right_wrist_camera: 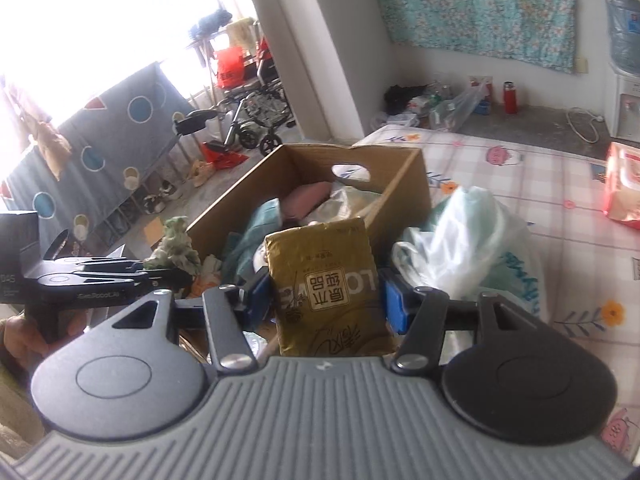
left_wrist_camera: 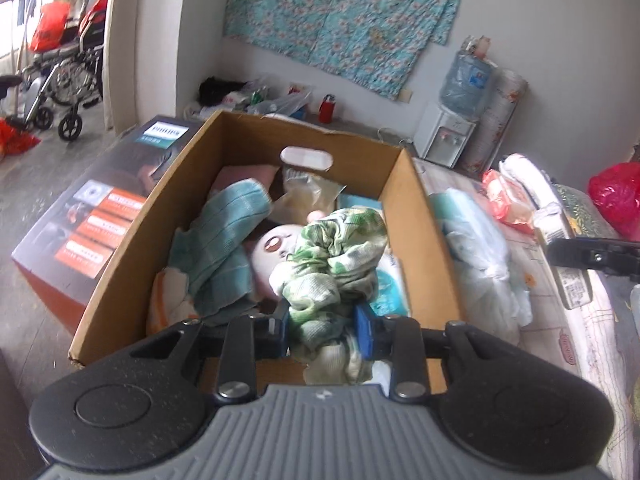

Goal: Organize soft objects
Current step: 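Carry the gold package with the right tool while the left tool carries the scrunchie to the box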

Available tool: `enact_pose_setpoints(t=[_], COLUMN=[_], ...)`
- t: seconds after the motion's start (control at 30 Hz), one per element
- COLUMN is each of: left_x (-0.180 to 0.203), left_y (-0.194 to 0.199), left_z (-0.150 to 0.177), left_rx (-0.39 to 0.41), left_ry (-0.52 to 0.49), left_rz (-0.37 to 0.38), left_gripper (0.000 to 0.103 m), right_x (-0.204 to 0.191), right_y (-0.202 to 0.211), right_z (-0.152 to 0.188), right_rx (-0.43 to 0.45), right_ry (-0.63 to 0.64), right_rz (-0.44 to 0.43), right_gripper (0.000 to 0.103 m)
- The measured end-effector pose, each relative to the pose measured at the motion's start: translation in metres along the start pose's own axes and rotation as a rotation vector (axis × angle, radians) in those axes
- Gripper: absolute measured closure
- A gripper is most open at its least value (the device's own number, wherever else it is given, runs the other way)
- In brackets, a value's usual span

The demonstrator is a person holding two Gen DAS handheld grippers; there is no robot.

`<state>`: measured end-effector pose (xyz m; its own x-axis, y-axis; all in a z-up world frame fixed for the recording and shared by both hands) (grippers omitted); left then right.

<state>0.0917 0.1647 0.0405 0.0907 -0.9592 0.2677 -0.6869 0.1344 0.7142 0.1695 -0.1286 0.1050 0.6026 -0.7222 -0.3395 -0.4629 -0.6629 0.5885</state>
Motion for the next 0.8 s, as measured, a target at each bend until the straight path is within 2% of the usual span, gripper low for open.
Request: enact_pose_setpoints(t=[0.17,0.23,0.3,0.37,0.43,0.6,0.8], left_x=[-0.036,-0.042,-0.045,-0.049,-0.053,-0.056,-0.054], left_y=[-0.028,-0.033,-0.038,-0.038,-0.036,-0.030,-0.014], left_z=[0.007,0.017,0.019,0.018,0.016,0.012,0.005], left_rx=[-0.134,-0.171,-0.188,-0.176,-0.160,-0.137,-0.034], left_ry=[0.075,0.077,0.053,0.021,0.012,0.036,0.005], left_rz=[0.009,0.011,-0.032,-0.084,-0.106,-0.069,-0.120], left_gripper=[0.070,0.066,0.059,0.054,0.049,0.045,0.043], right_x=[-0.040,-0.051,-0.059,-0.064,-0.066,-0.064,-0.064], right_y=[-0.037,-0.049,-0.059,-0.067,-0.073,-0.087,-0.101], right_z=[-0.016,-0.020,-0.024,-0.027,-0.026,-0.024,-0.022], right_rx=[-0.045,-0.063,-0.078,-0.093,-0.106,-0.139,-0.159], right_ry=[0.045,0.056,0.063,0.067,0.072,0.071,0.071], right_rz=[-0.059,-0.068,-0.075,-0.078,-0.075,-0.072,-0.079], right_gripper=[0.047,0.047,0.047,0.047,0.047,0.047,0.047])
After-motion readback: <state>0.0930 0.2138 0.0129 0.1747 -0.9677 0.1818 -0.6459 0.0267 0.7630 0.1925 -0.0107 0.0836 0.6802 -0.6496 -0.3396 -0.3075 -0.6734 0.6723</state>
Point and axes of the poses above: each gripper's, at about its wrist camera, not at the fingertips, and y roughly against the way its jaws point, x to its right, z to its underside, the point moved 6 cm from there along -y, roughly the way its jaws point, and after that the axes turned 5 degrees about z, right-handed, at the moved point
